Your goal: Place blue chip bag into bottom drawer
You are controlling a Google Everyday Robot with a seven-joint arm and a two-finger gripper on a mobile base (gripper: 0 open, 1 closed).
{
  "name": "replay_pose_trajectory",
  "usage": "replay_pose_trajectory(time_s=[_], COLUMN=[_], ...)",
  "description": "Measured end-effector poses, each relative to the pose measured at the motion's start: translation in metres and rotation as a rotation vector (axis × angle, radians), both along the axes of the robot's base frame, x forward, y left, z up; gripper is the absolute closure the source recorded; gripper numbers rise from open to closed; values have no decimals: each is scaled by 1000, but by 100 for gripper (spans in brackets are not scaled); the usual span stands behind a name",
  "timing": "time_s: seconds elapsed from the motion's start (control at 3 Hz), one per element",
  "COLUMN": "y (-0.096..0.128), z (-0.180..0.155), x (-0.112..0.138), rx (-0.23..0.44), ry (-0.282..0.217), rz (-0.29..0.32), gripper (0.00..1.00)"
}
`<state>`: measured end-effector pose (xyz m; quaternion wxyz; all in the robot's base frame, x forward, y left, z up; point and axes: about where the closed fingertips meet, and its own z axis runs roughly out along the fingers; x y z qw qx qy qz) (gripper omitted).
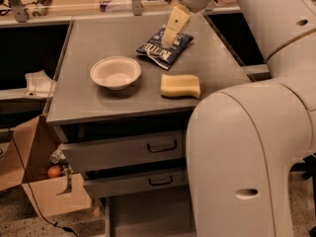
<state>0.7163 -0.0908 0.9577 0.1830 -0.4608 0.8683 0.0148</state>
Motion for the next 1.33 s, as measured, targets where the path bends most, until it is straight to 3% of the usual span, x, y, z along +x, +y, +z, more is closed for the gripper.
replay_pose_trajectory(time_s=[0.33, 1.0, 1.33], y=[4, 31, 36], z=[-3, -20, -22], x=[6, 21, 34], rx=[11, 38, 74], ry=[-4, 58, 18], rz=[2, -64, -51], gripper=[0, 0, 0])
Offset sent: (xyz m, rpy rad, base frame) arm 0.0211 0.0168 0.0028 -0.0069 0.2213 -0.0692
